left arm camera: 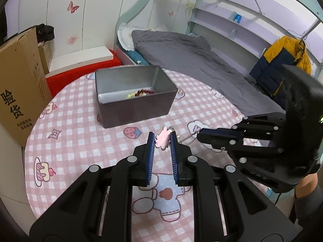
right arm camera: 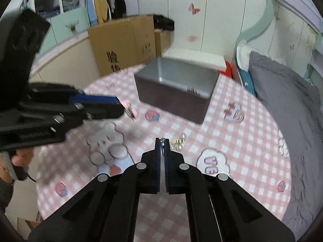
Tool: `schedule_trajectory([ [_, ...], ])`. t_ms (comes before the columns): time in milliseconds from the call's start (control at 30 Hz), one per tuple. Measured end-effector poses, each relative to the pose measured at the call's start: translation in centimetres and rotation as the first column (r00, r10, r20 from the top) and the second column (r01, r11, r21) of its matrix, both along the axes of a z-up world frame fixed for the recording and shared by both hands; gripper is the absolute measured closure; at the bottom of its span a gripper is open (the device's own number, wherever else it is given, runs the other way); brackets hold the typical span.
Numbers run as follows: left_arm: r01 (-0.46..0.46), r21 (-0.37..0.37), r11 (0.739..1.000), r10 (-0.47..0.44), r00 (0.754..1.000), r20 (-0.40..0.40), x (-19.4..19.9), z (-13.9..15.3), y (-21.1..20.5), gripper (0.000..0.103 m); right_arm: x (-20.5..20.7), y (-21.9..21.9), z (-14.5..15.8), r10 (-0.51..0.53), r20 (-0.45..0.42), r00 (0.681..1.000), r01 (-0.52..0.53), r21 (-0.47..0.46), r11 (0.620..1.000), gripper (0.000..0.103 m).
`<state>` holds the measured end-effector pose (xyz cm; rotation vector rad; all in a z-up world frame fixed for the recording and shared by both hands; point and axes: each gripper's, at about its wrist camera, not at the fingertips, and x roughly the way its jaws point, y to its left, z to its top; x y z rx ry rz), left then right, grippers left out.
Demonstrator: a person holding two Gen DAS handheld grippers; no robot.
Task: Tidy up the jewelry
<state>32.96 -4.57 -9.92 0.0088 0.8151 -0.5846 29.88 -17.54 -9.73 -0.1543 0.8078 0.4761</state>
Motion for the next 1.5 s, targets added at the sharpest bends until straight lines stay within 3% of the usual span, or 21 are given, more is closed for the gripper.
schedule_trajectory([
  [400, 0.011, -0.038, 0.999, -0.008, 0.998, 0.060, 1.4, 4.3, -0.2, 0.087, 0.4, 0.2, 5.6, -0.001, 0.118, 0.993, -0.006, 0.057, 0.998, 0.102],
  [667, -0.032, -0.047, 0.998, 0.035, 0.998, 0.061, 5.4, 5.5, -0.6, 0.087, 4.8, 0.4, 8.1, -0.070, 0.182, 0.981, 0.052, 0.099, 0.994, 0.101],
  [1067, -0.115, 0.067, 0.991, 0.115, 0.993, 0.003, 10.6, 0.7, -2.2, 0.087, 9.2, 0.7, 5.7, -0.110, 0.148, 0.983, 0.093, 0.119, 0.989, 0.101],
  [1500, -0.118, 0.114, 0.986, 0.122, 0.992, -0.031, 11.9, -2.1, -2.8, 0.087, 10.6, 0.1, 2.7, -0.116, 0.068, 0.991, 0.106, 0.130, 0.986, 0.101],
])
